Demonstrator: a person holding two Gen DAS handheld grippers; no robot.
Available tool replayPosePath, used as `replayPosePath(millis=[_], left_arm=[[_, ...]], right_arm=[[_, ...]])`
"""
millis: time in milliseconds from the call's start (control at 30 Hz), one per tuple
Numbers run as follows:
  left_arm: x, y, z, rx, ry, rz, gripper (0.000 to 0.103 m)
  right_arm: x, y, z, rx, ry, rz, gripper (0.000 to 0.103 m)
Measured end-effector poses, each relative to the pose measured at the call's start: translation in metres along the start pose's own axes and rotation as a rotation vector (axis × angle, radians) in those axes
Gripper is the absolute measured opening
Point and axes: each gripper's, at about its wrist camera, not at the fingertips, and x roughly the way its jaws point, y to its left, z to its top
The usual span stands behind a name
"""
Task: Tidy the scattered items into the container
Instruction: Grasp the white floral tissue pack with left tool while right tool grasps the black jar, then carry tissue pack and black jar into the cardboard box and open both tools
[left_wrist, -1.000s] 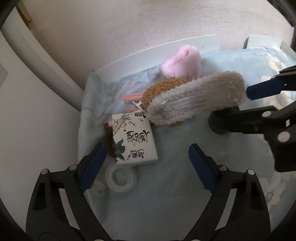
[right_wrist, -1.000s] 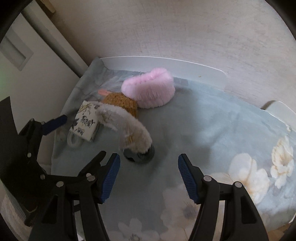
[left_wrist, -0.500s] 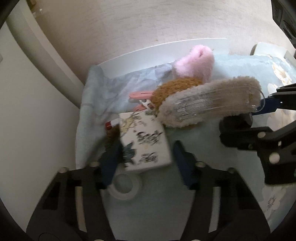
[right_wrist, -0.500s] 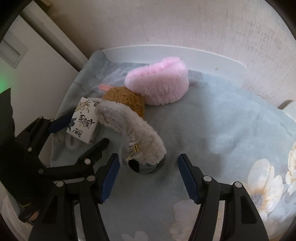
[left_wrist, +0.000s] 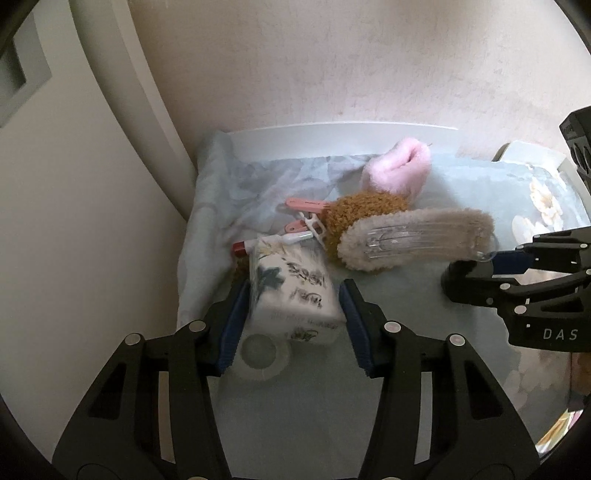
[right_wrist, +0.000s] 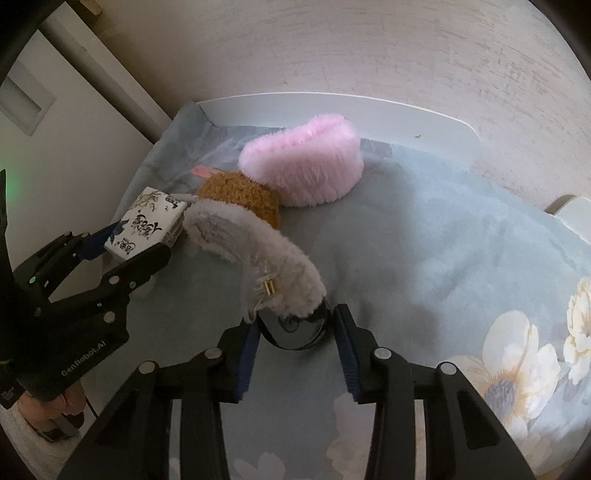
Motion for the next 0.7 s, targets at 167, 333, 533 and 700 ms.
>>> replayPosePath(millis=[167, 333, 533, 700], left_arm=[[-0.013, -0.011, 0.001, 0.011, -0.012, -0.006, 0.033], [-0.021, -0.021, -0.001, 0.009, -0.019, -0.019, 0.031], [-0.013, 0.009, -0.026, -0.037, 0.001, -0.057, 0.019], [-0.022, -0.011, -0.045, -0.022, 0.039, 0.02, 0.07]], right_arm=[[-0.014, -0.001, -0.009, 0.021, 0.008, 0.012, 0.035], [-0.034, -0.006, -0.02, 0.045, -0.003, 0.007, 0.035], [-0.049, -0.014, -0.033, 0.061, -0.034, 0.012, 0.035], [-0.043, -0.013, -0.041, 0.071, -0.023, 0.025, 0.035]])
